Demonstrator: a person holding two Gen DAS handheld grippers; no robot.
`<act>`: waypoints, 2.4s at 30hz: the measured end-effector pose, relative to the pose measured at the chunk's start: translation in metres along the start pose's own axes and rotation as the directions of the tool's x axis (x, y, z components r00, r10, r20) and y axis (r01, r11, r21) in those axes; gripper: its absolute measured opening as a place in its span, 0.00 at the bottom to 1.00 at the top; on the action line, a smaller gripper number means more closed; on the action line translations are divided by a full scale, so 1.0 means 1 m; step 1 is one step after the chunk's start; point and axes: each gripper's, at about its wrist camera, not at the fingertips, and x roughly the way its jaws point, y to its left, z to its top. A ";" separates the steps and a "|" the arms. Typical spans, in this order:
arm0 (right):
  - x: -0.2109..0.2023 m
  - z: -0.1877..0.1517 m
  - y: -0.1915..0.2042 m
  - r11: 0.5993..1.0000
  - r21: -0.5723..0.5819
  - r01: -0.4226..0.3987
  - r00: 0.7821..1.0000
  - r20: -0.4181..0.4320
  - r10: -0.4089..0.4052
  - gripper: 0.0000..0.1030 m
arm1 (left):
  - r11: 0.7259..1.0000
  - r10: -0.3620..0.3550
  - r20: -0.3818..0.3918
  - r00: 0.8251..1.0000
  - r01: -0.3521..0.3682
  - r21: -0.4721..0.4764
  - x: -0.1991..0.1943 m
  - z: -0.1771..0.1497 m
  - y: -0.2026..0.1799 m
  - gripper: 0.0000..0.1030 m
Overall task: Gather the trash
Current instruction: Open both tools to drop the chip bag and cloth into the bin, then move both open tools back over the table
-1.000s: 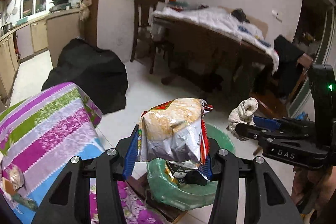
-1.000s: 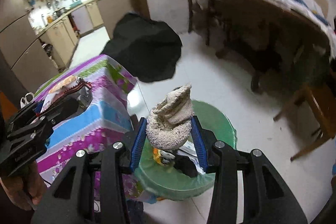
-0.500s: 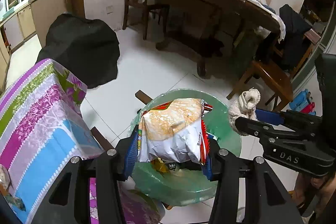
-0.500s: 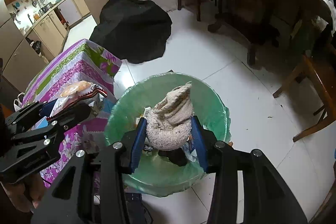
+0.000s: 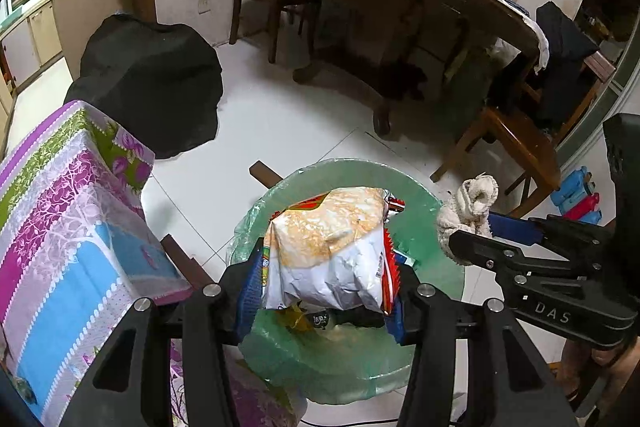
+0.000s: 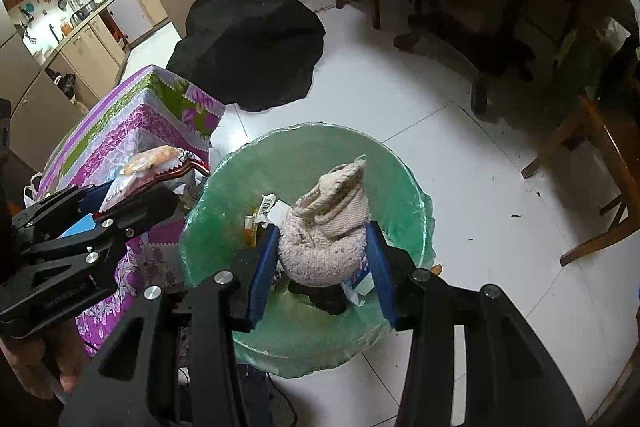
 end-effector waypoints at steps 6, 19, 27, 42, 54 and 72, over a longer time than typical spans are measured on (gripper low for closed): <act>0.002 0.000 0.000 1.000 -0.004 -0.002 1.000 0.000 0.002 0.43 | 1.000 0.013 0.002 1.000 -0.013 -0.003 0.005 0.000 -0.002 0.54; 0.006 -0.004 -0.017 1.000 0.015 -0.001 1.000 0.010 0.000 0.49 | 0.999 0.038 0.010 0.999 -0.038 -0.016 0.013 -0.003 0.006 0.83; 0.006 -0.005 -0.015 1.000 0.011 -0.007 1.000 0.013 0.007 0.49 | 0.999 0.048 0.008 0.999 -0.048 -0.011 0.014 -0.005 0.005 0.83; -0.020 -0.012 -0.006 1.000 -0.019 0.011 0.991 0.137 -0.008 0.66 | 0.998 0.060 0.028 0.998 -0.061 0.004 -0.009 -0.017 0.011 0.83; -0.074 -0.116 0.052 0.993 -0.115 -0.035 0.908 0.412 0.080 0.89 | 0.991 0.109 0.123 0.986 -0.099 -0.086 -0.102 -0.104 0.114 0.86; -0.036 -0.171 0.187 0.919 -0.340 -0.197 0.909 0.288 0.302 0.89 | 0.616 0.447 -0.005 0.894 -0.312 -0.723 -0.255 -0.265 0.441 0.86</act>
